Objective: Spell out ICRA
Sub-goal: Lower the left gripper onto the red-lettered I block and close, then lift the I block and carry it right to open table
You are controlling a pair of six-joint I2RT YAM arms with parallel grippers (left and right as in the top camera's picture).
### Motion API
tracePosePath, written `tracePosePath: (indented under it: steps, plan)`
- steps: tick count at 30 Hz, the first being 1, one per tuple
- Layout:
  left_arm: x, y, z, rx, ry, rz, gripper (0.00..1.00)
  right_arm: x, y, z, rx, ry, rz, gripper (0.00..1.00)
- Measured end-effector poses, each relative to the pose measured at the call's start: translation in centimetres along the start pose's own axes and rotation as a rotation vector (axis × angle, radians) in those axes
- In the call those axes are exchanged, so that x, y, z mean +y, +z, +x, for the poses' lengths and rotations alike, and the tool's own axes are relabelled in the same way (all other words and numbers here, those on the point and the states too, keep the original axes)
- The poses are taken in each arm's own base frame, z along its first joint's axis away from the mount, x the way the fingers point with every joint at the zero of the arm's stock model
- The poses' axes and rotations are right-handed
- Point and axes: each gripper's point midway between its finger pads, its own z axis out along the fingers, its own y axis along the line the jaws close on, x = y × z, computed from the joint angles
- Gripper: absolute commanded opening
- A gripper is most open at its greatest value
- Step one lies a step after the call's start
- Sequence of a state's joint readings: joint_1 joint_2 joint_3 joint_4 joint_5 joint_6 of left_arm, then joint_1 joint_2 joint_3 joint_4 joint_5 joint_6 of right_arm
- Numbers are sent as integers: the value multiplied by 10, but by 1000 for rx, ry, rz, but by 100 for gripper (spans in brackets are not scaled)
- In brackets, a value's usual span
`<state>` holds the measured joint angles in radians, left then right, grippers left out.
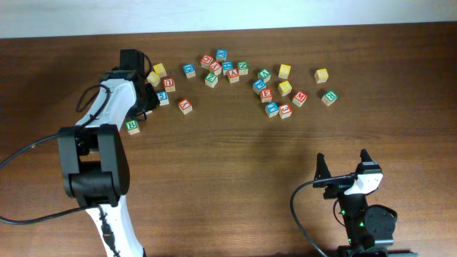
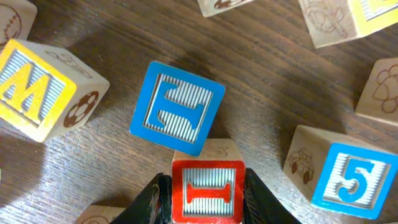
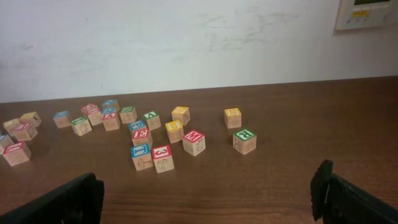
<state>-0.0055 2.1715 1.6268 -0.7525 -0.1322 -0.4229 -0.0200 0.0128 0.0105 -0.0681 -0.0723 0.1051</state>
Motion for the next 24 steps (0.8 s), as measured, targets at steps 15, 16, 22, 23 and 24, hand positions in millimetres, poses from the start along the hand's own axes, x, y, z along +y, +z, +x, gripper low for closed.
tracePosePath:
  steps: [15,16,22,23,24]
  plan:
    - [8,0,4,12,32,-43,38,0,0,0,0,0,0,98]
    - [9,0,3,6,33,-48,35,0,0,0,0,0,0,98]
    - [11,0,1,-4,40,-60,31,0,0,0,0,0,0,98]
    - [11,0,0,-5,46,-62,31,0,0,0,0,0,0,98]
    - [11,0,0,-5,53,-63,30,0,0,0,0,1,0,98]
